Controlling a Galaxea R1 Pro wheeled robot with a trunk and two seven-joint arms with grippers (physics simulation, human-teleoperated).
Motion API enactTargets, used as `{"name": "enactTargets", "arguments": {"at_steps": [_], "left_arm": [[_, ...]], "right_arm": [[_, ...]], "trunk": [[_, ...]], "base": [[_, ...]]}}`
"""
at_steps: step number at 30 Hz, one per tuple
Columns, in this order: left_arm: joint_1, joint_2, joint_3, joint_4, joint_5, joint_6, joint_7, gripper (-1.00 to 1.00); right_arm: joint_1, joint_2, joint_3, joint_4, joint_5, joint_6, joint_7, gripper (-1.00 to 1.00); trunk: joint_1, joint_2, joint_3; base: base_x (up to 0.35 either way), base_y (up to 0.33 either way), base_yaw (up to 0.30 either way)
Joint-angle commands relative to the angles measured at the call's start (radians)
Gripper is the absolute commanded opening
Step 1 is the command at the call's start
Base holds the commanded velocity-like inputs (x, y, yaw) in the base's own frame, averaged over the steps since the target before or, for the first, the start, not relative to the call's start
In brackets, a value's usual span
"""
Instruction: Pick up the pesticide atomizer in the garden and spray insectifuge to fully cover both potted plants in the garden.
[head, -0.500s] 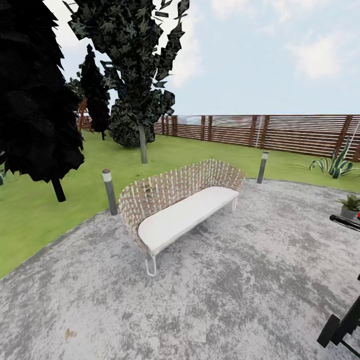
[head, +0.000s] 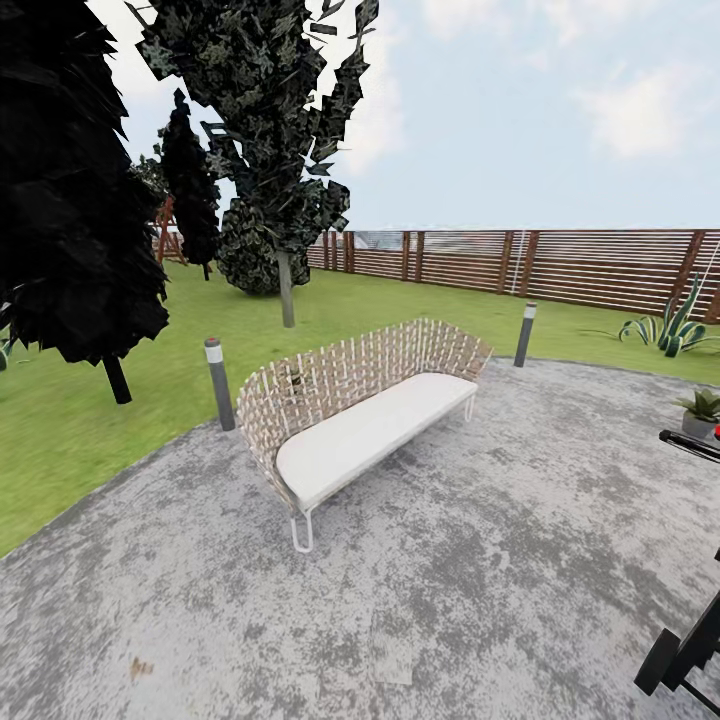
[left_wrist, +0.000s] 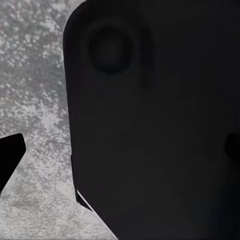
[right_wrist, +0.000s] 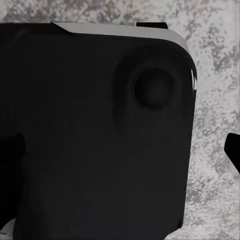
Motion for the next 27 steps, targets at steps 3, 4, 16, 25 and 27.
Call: {"name": "enactTargets", "arguments": {"at_steps": [3, 4, 16, 25, 27], "left_arm": [[-0.001, 0.004, 0.000, -0.016, 0.000, -0.003, 0.000, 1.00], [-0.001, 0.006, 0.000, -0.022, 0.000, -0.003, 0.000, 1.00], [-0.034, 0.029, 0.003, -0.090, -0.002, -0.035, 0.000, 1.00], [-0.119, 0.028, 0.003, -0.263, 0.002, -0.272, -0.001, 1.00], [-0.148, 0.030, 0.003, -0.264, 0.004, -0.275, -0.004, 1.00]], "right_arm": [[-0.001, 0.000, 0.001, 0.000, 0.000, -0.019, 0.000, 1.00], [-0.001, -0.001, 0.001, 0.000, 0.000, -0.025, -0.001, 1.00], [-0.002, -0.063, -0.002, -0.050, 0.001, -0.092, -0.002, 1.00], [-0.004, -0.111, -0.003, -0.396, -0.001, -0.269, -0.001, 1.00], [-0.008, -0.111, -0.003, -0.432, 0.000, -0.269, -0.001, 1.00]], "trunk": [[0.000, 0.000, -0.001], [0.000, 0.000, -0.001], [0.000, 0.000, -0.001], [0.000, 0.000, -0.001], [0.000, 0.000, -0.001]], "base": [[0.000, 0.000, 0.000], [0.000, 0.000, 0.000], [0.000, 0.000, 0.000], [0.000, 0.000, 0.000], [0.000, 0.000, 0.000]]}}
